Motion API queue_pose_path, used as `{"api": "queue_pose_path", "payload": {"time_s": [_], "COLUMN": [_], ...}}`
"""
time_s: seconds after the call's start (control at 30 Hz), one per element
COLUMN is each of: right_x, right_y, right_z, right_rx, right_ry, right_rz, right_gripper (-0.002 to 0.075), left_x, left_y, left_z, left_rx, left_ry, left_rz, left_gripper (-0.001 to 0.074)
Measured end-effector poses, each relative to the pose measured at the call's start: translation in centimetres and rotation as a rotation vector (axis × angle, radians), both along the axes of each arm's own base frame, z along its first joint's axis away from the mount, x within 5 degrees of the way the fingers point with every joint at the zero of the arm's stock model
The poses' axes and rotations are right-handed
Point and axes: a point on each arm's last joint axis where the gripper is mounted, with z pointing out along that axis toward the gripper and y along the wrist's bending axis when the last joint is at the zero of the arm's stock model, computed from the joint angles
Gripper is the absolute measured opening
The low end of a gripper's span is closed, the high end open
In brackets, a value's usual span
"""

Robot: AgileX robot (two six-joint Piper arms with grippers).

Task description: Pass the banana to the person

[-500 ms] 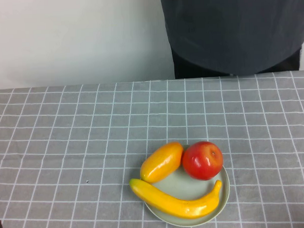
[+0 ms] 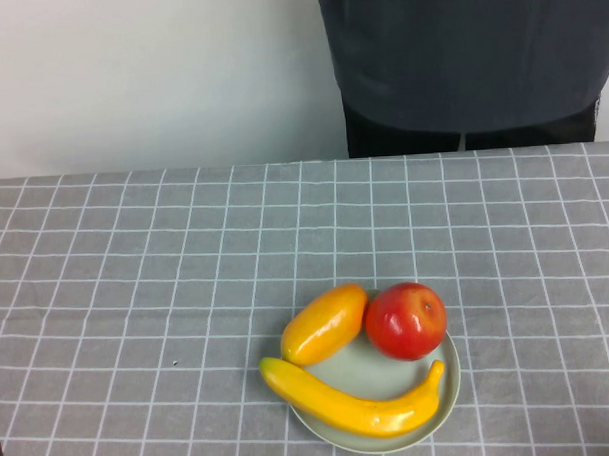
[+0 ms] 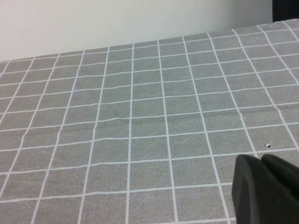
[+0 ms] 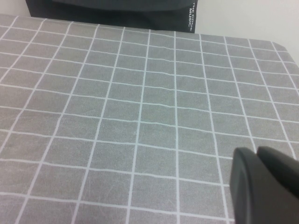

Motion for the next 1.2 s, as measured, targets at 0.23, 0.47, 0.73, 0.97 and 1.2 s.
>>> {"api": "queue_pose_path", "payload": {"time_s": [0.23,0.47,0.73,0.97,1.2], "right_x": [0.0,0.0,0.0,0.0,0.0], "right_y": [0.0,0.0,0.0,0.0,0.0], "right_z": [0.0,0.0,0.0,0.0,0.0], "right_rx": [0.0,0.0,0.0,0.0,0.0], "right_ry": [0.0,0.0,0.002,0.002,0.002], "right_rz": [0.0,0.0,0.0,0.0,0.0], "right_gripper": [-0.0009,-0.0009,-0.0009,-0.0009,-0.0009], "left_x": [0.0,0.0,0.0,0.0,0.2], "left_y": [0.0,0.0,0.0,-0.3,-1.1], "left_z": [0.0,0.0,0.0,0.2,1.7], "left_rx": [0.0,0.0,0.0,-0.082,-0.637], "left_ry": [0.0,0.0,0.0,-0.012,-0.077], "left_rz": [0.0,0.0,0.0,-0.004,0.023], "left_gripper": [-0.0006,-0.0006,-0.0005,-0.0005,-0.0005]}}
